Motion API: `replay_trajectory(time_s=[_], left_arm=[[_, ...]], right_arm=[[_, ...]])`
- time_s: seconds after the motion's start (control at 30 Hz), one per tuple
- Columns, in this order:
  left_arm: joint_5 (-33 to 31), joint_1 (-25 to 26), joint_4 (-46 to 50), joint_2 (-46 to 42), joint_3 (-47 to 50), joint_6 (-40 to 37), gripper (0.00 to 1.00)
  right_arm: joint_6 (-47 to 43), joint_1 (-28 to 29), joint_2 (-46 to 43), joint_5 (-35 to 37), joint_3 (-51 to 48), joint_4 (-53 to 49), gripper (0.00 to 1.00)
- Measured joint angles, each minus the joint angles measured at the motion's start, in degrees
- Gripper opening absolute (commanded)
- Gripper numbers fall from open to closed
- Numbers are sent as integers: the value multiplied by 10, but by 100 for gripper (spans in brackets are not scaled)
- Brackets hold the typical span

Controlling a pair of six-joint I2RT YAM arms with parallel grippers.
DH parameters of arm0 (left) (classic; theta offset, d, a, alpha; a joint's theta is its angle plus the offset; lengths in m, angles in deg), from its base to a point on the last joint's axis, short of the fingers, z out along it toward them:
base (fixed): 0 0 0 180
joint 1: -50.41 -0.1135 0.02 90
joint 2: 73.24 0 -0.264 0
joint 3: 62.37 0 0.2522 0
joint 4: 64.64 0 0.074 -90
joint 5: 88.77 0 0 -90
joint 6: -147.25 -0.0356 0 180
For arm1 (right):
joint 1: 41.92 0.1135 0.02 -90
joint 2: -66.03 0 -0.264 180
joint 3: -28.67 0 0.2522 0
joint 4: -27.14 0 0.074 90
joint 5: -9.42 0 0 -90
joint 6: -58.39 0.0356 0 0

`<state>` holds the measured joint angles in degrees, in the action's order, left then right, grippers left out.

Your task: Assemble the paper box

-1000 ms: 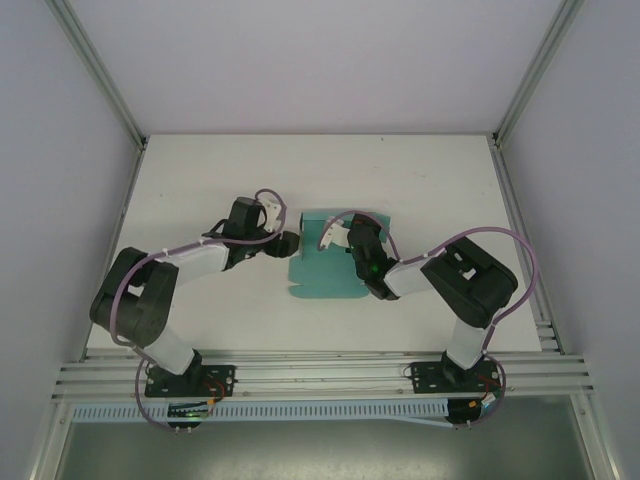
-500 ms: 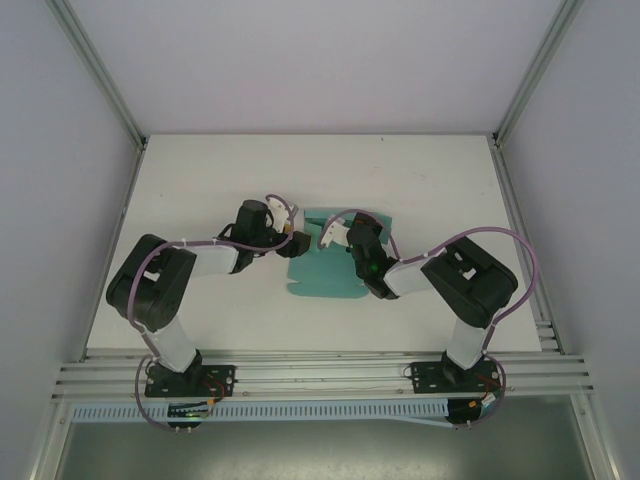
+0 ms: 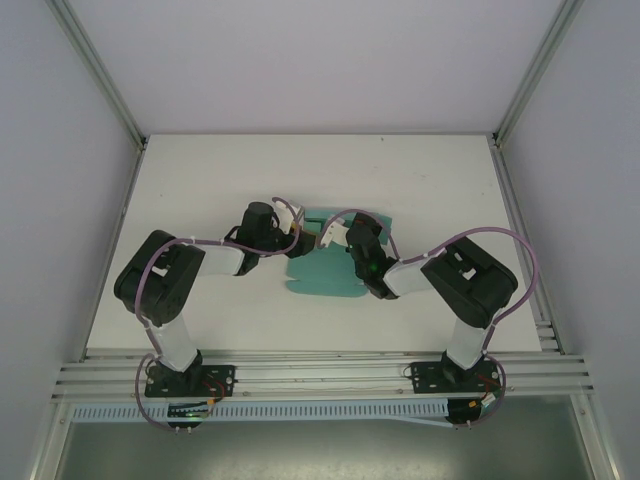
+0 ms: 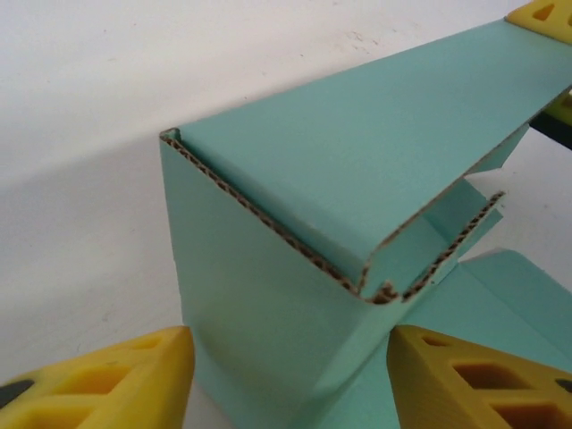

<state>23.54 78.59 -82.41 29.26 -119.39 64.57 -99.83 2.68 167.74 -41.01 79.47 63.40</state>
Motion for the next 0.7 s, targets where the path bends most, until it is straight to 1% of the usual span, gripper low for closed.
replay_trajectory(time_s=[0.1,0.13,0.17,0.3,0.4,0.43,0.57,0.7], left_arm=[[-19,2,-5,2,0,6,45],[-25,2,-11,4,0,8,42],[-35,2,-17,4,1,10,36],[-72,6,-34,4,11,16,21],[-100,13,-44,4,15,8,4],[-112,15,-45,4,15,5,0],[-164,30,-43,5,12,2,0],[-249,57,-32,19,-10,9,0]], right_arm=[[0,3,0,5,0,-1,0],[0,4,-1,5,0,-2,0],[0,7,-3,6,0,-4,0],[0,13,-4,11,0,-9,0],[1,13,-4,12,0,-10,0],[2,14,-4,12,0,-12,0],[9,18,-5,16,0,-15,0],[12,18,-5,23,0,-16,0]])
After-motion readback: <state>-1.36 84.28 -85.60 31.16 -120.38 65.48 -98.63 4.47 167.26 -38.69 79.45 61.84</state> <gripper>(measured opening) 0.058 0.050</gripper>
